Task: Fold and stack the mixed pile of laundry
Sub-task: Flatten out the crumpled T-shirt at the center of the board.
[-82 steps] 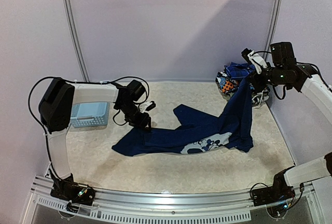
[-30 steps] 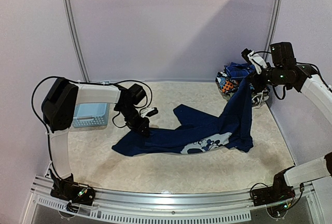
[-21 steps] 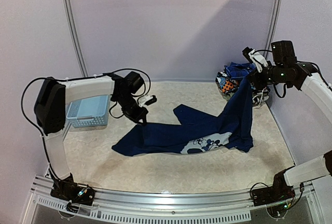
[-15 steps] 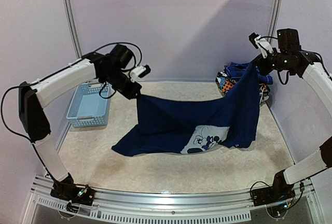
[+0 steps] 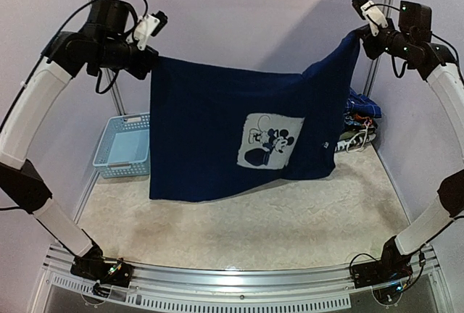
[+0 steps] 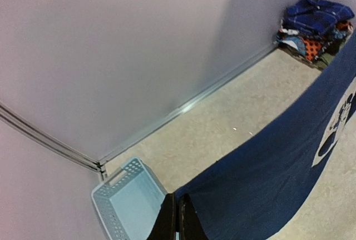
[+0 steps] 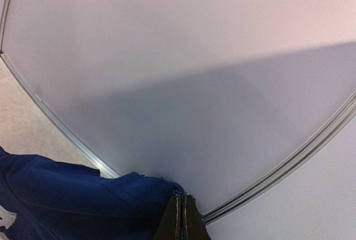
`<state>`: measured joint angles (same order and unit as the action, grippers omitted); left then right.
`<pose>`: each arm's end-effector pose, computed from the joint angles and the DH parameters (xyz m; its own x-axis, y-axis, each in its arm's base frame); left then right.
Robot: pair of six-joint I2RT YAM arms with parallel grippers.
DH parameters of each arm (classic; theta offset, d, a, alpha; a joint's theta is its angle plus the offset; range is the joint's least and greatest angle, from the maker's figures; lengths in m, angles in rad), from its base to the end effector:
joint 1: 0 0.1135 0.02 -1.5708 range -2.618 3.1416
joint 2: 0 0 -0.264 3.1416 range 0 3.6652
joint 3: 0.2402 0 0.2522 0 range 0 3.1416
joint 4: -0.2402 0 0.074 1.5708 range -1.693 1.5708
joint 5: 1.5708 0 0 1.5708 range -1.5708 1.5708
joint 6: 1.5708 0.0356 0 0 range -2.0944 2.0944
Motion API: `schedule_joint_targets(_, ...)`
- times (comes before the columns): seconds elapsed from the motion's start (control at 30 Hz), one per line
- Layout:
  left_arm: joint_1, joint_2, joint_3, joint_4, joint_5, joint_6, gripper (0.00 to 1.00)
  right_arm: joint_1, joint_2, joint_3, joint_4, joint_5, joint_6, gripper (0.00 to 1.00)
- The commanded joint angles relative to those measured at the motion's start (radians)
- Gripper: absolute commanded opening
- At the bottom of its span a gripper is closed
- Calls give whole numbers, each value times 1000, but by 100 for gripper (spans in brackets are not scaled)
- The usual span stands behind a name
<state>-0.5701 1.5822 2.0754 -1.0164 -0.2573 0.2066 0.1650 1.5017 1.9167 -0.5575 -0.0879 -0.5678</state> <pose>0.2611 -0.1566 0.4921 -0.3427 0.4554 -0.8217 0.4155 0.8579 0.3021 0.3054 0.0540 0.5150 0.0160 -0.5404 -0.8412 -0.2855 0.8039 -0.5218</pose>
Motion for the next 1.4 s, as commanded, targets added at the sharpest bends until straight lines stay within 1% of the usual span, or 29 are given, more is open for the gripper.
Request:
schedule_joint_targets(0.0,12,-50,113,-24,-130,30,0,-8,28,117,72,6,-45,0)
schedule_joint_targets(0.13,7,-99,149,22,-100,33,0,-8,25,196,83,-20,-46,0)
schedule_joint_targets(0.17,2,-117,149,41,-71,34,0,-8,20,211,79,-27,-45,0)
schedule_joint_targets(0.23,-21,-142,161,58,-60,35,0,-9,10,250,55,-45,-36,0)
schedule_joint_targets(0.4,-142,-185,221,42,-86,74,0,-6,-49,299,-23,-143,-34,0)
schedule_joint_targets(0.57,-253,-230,285,-38,-60,46,0,-6,-157,333,-96,-207,-42,0)
schedule_joint_targets(0.63,-286,-264,282,-62,-58,30,0,-7,-205,334,-125,-240,-52,0)
schedule_joint_targets(0.73,-322,-316,268,-80,-15,11,0,-7,-289,334,-145,-291,-62,0)
schedule_joint_targets(0.93,-337,-380,307,-91,96,-33,0,-6,-414,344,-104,-338,-53,0)
schedule_joint_targets(1.1,-336,-338,412,-136,154,-26,0,-6,-445,388,-48,-363,-20,0)
schedule_joint_targets(1.13,-336,-325,432,-141,150,-19,0,-8,-434,405,-38,-366,-14,0)
schedule_joint_targets(1.2,-336,-322,425,-114,108,-2,0,-7,-404,437,-24,-362,-5,0)
schedule_joint_targets(1.27,-336,-318,408,-92,6,27,0,-7,-364,440,-23,-361,-9,0)
schedule_joint_targets(1.33,-336,-313,340,-74,-111,70,0,-7,-329,421,-54,-367,-26,0)
schedule_joint_targets(1.37,-336,-315,268,-55,-164,85,0,-6,-306,393,-76,-373,-48,0)
